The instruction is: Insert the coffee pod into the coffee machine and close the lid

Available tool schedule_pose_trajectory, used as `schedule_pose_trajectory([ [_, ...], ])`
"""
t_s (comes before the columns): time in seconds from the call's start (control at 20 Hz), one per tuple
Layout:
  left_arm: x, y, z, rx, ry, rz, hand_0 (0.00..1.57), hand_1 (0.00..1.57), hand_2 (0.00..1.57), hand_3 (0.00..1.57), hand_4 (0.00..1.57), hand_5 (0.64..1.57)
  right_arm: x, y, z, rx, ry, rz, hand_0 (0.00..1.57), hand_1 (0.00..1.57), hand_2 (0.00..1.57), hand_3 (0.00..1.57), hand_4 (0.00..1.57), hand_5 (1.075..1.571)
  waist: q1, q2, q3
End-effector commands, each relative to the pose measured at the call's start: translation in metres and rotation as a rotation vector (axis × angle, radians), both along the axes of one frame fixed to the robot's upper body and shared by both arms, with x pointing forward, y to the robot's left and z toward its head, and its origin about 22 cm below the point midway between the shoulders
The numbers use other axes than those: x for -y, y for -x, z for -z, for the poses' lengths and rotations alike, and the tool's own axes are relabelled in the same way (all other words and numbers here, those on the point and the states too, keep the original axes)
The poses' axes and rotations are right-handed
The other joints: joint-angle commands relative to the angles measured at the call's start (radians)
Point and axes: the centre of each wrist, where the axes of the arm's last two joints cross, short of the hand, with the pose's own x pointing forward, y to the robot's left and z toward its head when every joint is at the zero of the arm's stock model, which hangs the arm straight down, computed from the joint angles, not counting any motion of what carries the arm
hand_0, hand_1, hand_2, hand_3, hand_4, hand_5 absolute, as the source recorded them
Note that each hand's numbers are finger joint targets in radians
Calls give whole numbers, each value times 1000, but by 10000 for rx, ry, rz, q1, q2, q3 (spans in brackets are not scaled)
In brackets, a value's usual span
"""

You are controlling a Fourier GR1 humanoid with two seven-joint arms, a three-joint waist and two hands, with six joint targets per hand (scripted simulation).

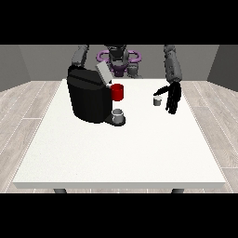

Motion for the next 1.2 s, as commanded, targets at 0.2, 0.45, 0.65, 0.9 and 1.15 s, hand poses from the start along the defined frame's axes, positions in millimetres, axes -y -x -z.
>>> schedule_pose_trajectory([
  [0.2, -2, -8, 20, -710, -864, 325, 0, 0, 0, 0, 0, 1571, 3, -7, -9, -6, 57, 45, 0, 0, 0, 0, 311, 1571, -81, 198, -4],
  [0.45, -2, -26, -6, -1016, -643, 381, 0, 0, 371, 0, 0, 1571, 3, -21, -6, 89, 49, 454, 0, 0, 0, 0, 374, 1571, 71, 302, -1],
  [0.65, 2, -26, -5, -1211, -637, 826, 0, 0, 188, 0, 0, 1571, 9, -19, 11, -361, -58, 627, 0, 0, 0, 0, 410, 1571, 191, 241, 3],
  [0.9, 5, -24, 12, -1031, -1257, 772, 1020, 1020, 1094, 938, 0, 1571, -4, -17, -6, -186, -57, 227, 0, 0, 0, 0, 385, 1571, -38, 1, -4],
  [1.15, 36, -25, 27, -704, -1839, 1438, 1094, 1094, 1154, 1130, 0, 1571, 6, -17, 18, -707, -56, 535, 0, 0, 0, 0, 379, 1571, 205, -374, 3],
])
